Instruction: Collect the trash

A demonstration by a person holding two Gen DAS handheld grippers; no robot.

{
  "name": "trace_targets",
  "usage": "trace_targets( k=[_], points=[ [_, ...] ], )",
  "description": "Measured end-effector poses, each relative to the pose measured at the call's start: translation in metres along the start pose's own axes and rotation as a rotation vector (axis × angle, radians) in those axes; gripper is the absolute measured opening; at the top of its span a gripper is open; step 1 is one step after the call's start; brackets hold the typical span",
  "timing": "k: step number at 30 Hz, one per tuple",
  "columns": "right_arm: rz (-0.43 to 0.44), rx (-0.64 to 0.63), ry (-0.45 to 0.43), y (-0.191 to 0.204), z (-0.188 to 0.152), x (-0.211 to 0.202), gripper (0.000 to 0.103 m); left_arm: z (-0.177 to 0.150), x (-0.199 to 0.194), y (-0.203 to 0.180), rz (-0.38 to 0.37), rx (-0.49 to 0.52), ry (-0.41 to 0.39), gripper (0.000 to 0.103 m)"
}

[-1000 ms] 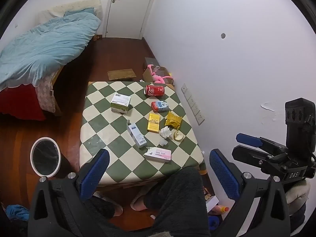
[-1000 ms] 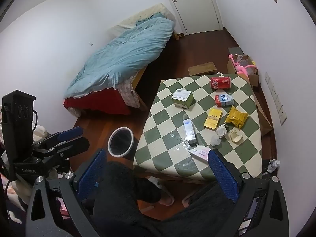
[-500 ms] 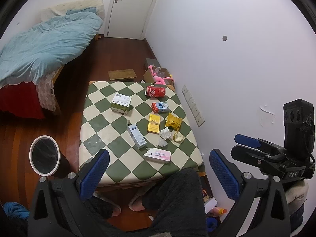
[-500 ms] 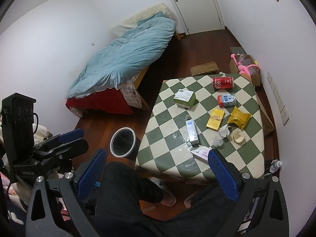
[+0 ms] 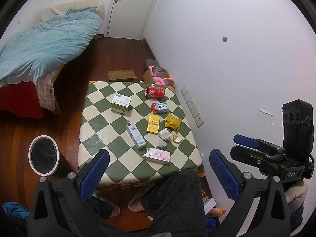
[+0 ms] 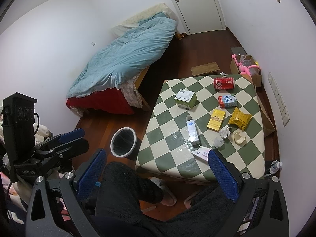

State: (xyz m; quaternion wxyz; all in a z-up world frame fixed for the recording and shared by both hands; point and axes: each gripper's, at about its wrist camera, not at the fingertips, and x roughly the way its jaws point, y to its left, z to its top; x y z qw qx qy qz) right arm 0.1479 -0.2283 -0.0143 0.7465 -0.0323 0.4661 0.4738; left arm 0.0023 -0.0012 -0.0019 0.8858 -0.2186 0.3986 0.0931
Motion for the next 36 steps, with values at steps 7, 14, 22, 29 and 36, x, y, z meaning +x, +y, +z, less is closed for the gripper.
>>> trace_targets(
  k=[7, 14, 22, 29, 36],
  points=[
    [0.002, 0.000, 0.000, -0.0006, -0.0004, 0.0001, 0.103, 0.0004, -0.0002, -0.0001, -0.003, -0.003, 0.000, 0.103],
    [0.003, -0.002, 0.001, 0.0019, 0.0008, 0.0025, 0.103, -0.0012, 0.0002, 0.0004, -0.002, -0.004, -0.002, 0.103],
    [0.003, -0.001, 0.004, 0.0031, 0.0017, 0.0035, 0.103, 0.0048, 0.0036, 0.0011, -0.001, -0.008, -0.003, 0.103],
    [0.002, -0.003, 0.003, 0.0017, 0.0017, 0.0040, 0.103, 0.0042, 0.0026, 0.0023, -0.005, -0.008, -0.005, 0.103],
    [0.001, -0.002, 0.000, 0.0036, 0.0034, 0.0065, 0.103, 0.0047, 0.0032, 0.0016, -0.004, -0.008, -0.006, 0.103]
  ],
)
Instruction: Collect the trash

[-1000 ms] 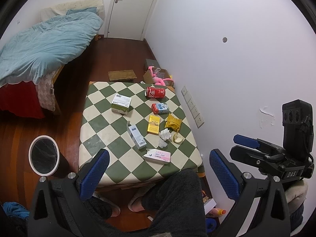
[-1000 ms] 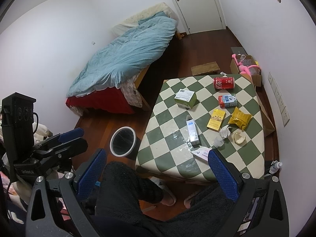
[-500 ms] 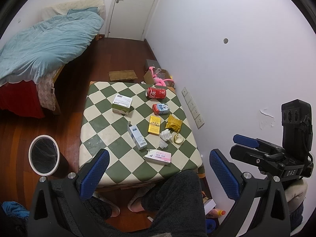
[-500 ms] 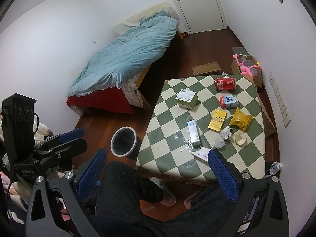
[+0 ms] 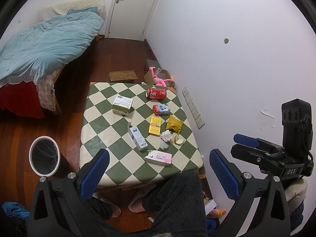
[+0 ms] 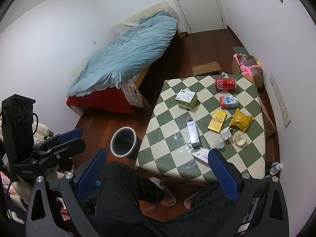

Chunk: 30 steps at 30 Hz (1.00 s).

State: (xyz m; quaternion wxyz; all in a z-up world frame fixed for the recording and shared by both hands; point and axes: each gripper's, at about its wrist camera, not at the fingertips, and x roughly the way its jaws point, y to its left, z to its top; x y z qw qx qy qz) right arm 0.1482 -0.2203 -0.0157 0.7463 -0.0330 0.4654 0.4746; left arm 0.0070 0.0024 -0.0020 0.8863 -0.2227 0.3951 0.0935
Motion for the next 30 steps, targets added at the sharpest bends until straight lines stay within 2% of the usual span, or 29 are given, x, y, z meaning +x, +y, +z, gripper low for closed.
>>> trace_targets(
  k=[21, 24, 27, 30],
  points=[
    [0.013, 0.007, -0.004, 0.004, 0.006, 0.005, 0.103, -0.001, 0.007, 0.005, 0.011, 0.000, 0.007, 0.103],
    [0.008, 0.026, -0.009, -0.001, 0.006, 0.008, 0.103, 0.001, 0.021, 0.008, 0.102, 0.002, -0.007, 0.103],
    [-0.032, 0.084, -0.010, -0.018, 0.006, 0.016, 0.103, 0.004, 0.056, 0.018, 0.256, 0.006, -0.014, 0.103],
    [-0.108, 0.161, -0.006, -0.050, 0.007, 0.037, 0.103, 0.008, 0.108, 0.039, 0.355, -0.014, 0.039, 0.103]
  ],
)
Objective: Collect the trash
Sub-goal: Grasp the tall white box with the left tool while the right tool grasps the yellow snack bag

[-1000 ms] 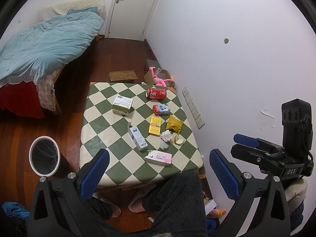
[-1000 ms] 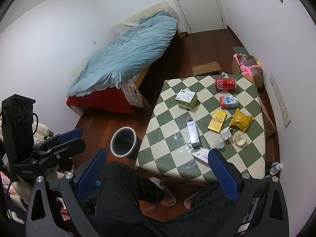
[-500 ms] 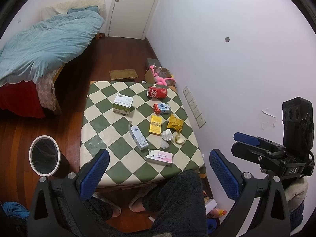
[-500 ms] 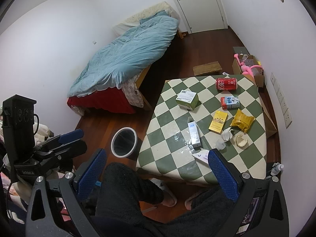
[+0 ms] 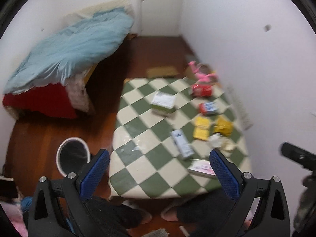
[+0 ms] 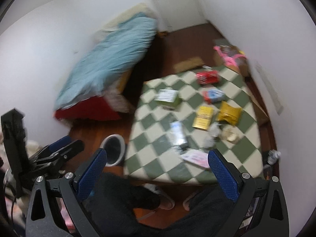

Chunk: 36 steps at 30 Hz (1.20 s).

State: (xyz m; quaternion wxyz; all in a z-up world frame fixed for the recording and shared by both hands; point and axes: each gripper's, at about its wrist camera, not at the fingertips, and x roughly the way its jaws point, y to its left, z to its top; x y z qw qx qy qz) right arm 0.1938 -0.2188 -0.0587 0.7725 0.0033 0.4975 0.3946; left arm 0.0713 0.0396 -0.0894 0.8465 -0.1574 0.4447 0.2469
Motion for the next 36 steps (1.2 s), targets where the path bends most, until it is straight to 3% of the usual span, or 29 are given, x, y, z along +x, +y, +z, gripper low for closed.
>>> trace_targets(
  k=[7, 11, 13, 15, 17, 18, 24, 26, 28, 36],
  points=[
    [-0.142, 0.251, 0.041, -0.094, 0.020, 0.094, 0.103, 0.013, 0.140, -0.010, 0.069, -0.066, 0.238, 0.103],
    [-0.211, 0.357, 0.063, -0.143, 0.041, 0.151, 0.103, 0.017, 0.203, -0.030, 0.053, -0.083, 0.369, 0.103],
    [-0.242, 0.389, 0.078, -0.162, 0.053, 0.178, 0.097, 0.016, 0.230, -0.041, 0.028, -0.096, 0.431, 0.102],
    [-0.284, 0.400, 0.105, -0.180, 0.065, 0.204, 0.095, 0.016, 0.254, -0.053, 0.000, -0.105, 0.485, 0.099],
    [-0.315, 0.408, 0.139, -0.196, 0.075, 0.228, 0.091, 0.015, 0.271, -0.062, -0.029, -0.119, 0.517, 0.082],
    [-0.325, 0.413, 0.154, -0.203, 0.079, 0.240, 0.087, 0.013, 0.282, -0.068, -0.028, -0.119, 0.545, 0.079],
    [-0.347, 0.440, 0.217, -0.228, 0.093, 0.286, 0.086, 0.005, 0.311, -0.079, -0.020, -0.138, 0.614, 0.068],
    [-0.342, 0.453, 0.226, -0.234, 0.095, 0.296, 0.086, 0.003, 0.312, -0.079, -0.013, -0.141, 0.619, 0.050],
    [-0.339, 0.465, 0.241, -0.239, 0.096, 0.305, 0.086, 0.002, 0.310, -0.077, -0.013, -0.153, 0.607, 0.041],
    [-0.331, 0.492, 0.296, -0.251, 0.089, 0.332, 0.087, 0.000, 0.293, -0.080, 0.000, -0.139, 0.566, 0.036]
  ],
)
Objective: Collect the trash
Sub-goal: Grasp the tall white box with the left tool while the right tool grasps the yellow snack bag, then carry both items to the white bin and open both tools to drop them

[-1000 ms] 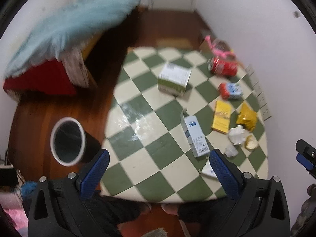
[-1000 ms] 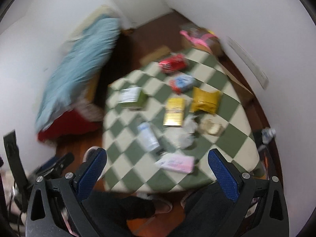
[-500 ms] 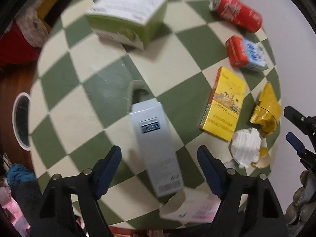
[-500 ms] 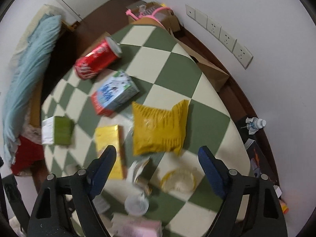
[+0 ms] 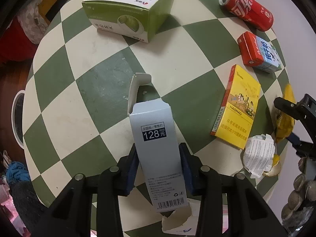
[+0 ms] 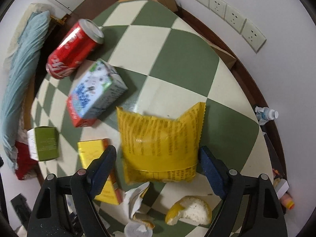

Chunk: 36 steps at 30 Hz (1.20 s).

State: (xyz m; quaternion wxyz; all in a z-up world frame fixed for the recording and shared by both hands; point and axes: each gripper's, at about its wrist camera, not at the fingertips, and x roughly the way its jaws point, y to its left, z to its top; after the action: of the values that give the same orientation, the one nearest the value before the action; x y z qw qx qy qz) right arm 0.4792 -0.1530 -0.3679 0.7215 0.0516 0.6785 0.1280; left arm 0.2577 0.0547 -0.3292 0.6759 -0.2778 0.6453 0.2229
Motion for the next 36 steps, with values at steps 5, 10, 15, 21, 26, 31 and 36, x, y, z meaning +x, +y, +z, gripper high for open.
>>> trace_targets(
  k=[5, 10, 15, 21, 26, 31, 36],
  points=[
    [-0.037, -0.039, -0.014, 0.006, 0.000, 0.000, 0.079, -0.008, -0.004, -0.007, 0.021, 0.016, -0.020, 0.033],
    [-0.053, -0.066, -0.031, 0.007, -0.001, -0.004, 0.062, -0.003, 0.002, -0.010, 0.035, 0.036, -0.035, 0.032],
    [-0.077, -0.116, -0.048, 0.014, -0.009, -0.009, 0.061, -0.002, -0.012, -0.008, 0.085, 0.062, -0.088, 0.032],
    [-0.068, -0.175, -0.102, 0.025, -0.030, -0.034, 0.061, -0.010, -0.064, -0.011, 0.117, 0.123, -0.221, 0.032],
    [-0.037, -0.277, -0.188, 0.051, -0.062, -0.076, 0.061, -0.019, -0.128, 0.007, 0.102, 0.138, -0.353, 0.032],
    [0.009, -0.374, -0.270, 0.086, -0.098, -0.117, 0.061, -0.027, -0.187, 0.056, 0.081, 0.109, -0.483, 0.031],
    [0.104, -0.459, -0.335, 0.145, -0.140, -0.153, 0.061, -0.040, -0.224, 0.125, 0.079, 0.049, -0.563, 0.031]
  ],
)
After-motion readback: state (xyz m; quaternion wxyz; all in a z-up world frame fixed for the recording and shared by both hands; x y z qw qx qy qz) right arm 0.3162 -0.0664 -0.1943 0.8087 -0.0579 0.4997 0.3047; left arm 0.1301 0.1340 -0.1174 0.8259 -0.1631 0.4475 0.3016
